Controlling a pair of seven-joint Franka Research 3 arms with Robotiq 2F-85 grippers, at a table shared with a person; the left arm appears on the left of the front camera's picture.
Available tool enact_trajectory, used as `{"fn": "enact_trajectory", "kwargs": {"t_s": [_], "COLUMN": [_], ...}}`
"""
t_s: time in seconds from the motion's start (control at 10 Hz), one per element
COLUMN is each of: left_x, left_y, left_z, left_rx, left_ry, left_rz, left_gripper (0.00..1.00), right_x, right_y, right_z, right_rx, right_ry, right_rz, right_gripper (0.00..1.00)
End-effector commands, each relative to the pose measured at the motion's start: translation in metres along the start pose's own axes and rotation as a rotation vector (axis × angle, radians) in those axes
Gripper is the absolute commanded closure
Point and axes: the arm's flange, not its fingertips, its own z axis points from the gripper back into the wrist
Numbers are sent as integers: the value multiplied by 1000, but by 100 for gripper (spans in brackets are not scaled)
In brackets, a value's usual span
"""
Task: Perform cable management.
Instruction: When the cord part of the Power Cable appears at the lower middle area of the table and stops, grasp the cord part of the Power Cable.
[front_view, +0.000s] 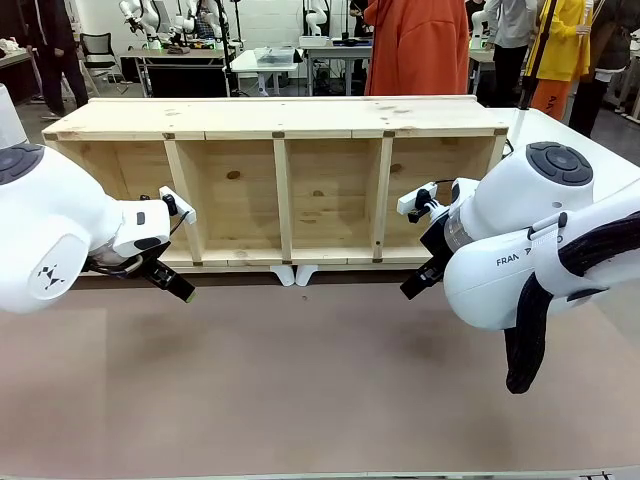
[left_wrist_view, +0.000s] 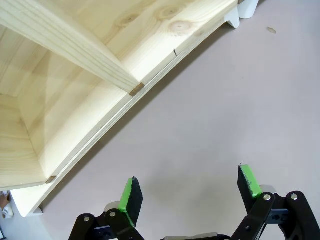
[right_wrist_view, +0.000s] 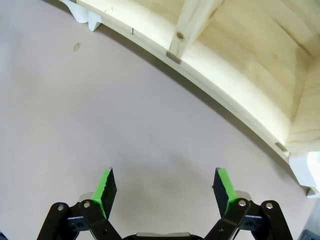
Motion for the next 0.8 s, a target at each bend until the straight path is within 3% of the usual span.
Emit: {"fn": "enact_trajectory", "kwargs": {"t_s": [0.0, 0.7], "left_x": [-6, -49], "left_y": [9, -7], "left_z": [11, 101], "left_rx": [-19, 86], "left_ry": [-22, -110], "left_rz": [23, 23], "left_gripper": [0, 0], "right_x": [-3, -17], "right_y": [-1, 9], "right_z": [10, 103], "right_rx": [-5, -96], "right_ry": [-16, -73], "right_rz": [-19, -29], "right_gripper": [0, 0]}}
